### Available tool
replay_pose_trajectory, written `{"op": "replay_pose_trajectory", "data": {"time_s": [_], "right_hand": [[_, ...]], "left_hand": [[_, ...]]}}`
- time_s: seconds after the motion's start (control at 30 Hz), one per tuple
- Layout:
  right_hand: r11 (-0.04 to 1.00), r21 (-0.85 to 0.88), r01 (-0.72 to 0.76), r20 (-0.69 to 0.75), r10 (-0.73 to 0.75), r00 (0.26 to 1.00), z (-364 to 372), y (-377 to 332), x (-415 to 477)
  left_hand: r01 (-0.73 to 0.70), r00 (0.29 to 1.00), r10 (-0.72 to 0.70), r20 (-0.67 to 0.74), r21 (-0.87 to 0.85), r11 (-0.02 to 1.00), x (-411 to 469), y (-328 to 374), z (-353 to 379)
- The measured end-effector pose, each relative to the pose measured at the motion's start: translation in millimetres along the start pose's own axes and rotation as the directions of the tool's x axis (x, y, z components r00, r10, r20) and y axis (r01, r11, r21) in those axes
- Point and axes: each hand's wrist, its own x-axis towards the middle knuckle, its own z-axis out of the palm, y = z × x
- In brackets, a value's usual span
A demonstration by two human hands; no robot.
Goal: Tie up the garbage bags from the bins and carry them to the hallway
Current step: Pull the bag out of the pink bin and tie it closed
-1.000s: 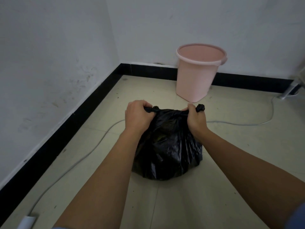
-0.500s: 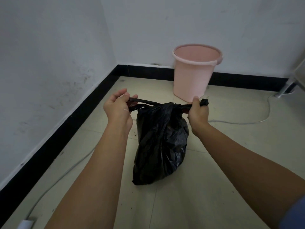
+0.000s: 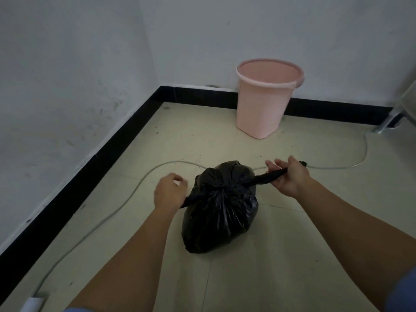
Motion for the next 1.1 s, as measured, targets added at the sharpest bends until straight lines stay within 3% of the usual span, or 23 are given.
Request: {"op": "replay_pose_trajectory", "data": {"time_s": [0.03, 0.07, 0.1, 0.13, 0.17, 0.2, 0.23, 0.27, 0.33, 0.4, 0.43, 0.5, 0.63, 0.77, 0.83, 0.97, 1.1], "right_hand": [[0.999, -0.032, -0.011, 0.059, 0.013, 0.998, 5.1, -3.4, -2.1], [0.983, -0.185, 0.018, 0.098, 0.001, 0.995, 10.3, -5.0, -4.7], [0.892, -0.444, 0.085, 0.135, -0.027, 0.990, 15.0, -4.0, -8.3], [0.690, -0.705, 0.161, 0.170, -0.056, 0.984, 17.7, -0.2, -12.0], [0.416, -0.883, 0.217, 0.205, -0.074, 0.976, 19.4, 4.6, -15.2], [0.156, -0.957, 0.242, 0.233, -0.076, 0.969, 20.0, 10.3, -15.8], [-0.014, -0.969, 0.245, 0.246, -0.062, 0.967, 21.8, 15.4, -17.0], [-0.055, -0.970, 0.238, 0.240, -0.041, 0.970, 24.3, 19.3, -18.0], [0.128, -0.961, 0.245, 0.243, -0.032, 0.969, 29.0, 20.3, -20.3], [0.332, -0.904, 0.270, 0.259, -0.078, 0.963, 33.2, 13.5, -21.9], [0.380, -0.880, 0.286, 0.267, -0.102, 0.958, 33.6, 10.2, -23.6], [0.344, -0.885, 0.312, 0.281, -0.139, 0.950, 27.0, 11.4, -23.4], [0.126, -0.950, 0.286, 0.263, -0.172, 0.949, 7.8, 33.6, -10.5], [0.183, -0.949, 0.256, 0.248, -0.064, 0.967, 9.7, 12.8, -13.3], [0.298, -0.922, 0.248, 0.268, 0.027, 0.963, 16.6, -3.0, -18.3], [0.735, -0.669, 0.109, 0.350, 0.183, 0.919, 27.6, -5.8, -23.7], [0.790, -0.613, 0.012, 0.251, 0.180, 0.951, 25.3, 18.4, -12.6]], "left_hand": [[-0.055, 0.993, 0.035, 0.109, 0.184, 0.981, -3.2, 5.0, 2.2], [-0.099, 0.976, 0.027, 0.216, 0.334, 0.937, -6.4, 9.4, 3.7], [-0.129, 0.954, -0.006, 0.301, 0.428, 0.895, -8.3, 12.2, 4.7], [-0.147, 0.930, -0.038, 0.366, 0.465, 0.873, -10.3, 15.9, 5.4], [-0.144, 0.909, -0.064, 0.412, 0.453, 0.880, -12.3, 20.5, 4.3], [-0.122, 0.901, -0.062, 0.430, 0.388, 0.914, -13.2, 27.3, 1.3], [-0.088, 0.906, -0.040, 0.421, 0.281, 0.956, -14.3, 35.3, -2.6], [-0.043, 0.921, -0.013, 0.390, 0.134, 0.990, -15.7, 44.5, -7.2], [0.013, 0.941, 0.049, 0.336, -0.182, 0.983, -16.6, 60.2, -16.2], [0.012, 0.940, 0.106, 0.325, -0.340, 0.940, -14.2, 62.3, -19.3], [0.008, 0.940, 0.118, 0.319, -0.368, 0.930, -12.7, 58.1, -18.9], [0.020, 0.950, 0.094, 0.296, -0.359, 0.933, -10.3, 39.5, -13.8], [0.070, 0.955, 0.031, 0.294, -0.326, 0.943, -12.3, 4.4, 3.2], [0.047, 0.951, 0.034, 0.307, -0.251, 0.967, -10.3, 9.1, 5.6], [0.039, 0.940, 0.045, 0.338, -0.238, 0.971, -9.6, 14.0, 6.7], [0.077, 0.950, -0.001, 0.313, -0.229, 0.970, -10.0, 10.7, 16.0], [0.108, 0.938, -0.009, 0.347, -0.268, 0.957, -9.5, 4.8, 16.4]]}}
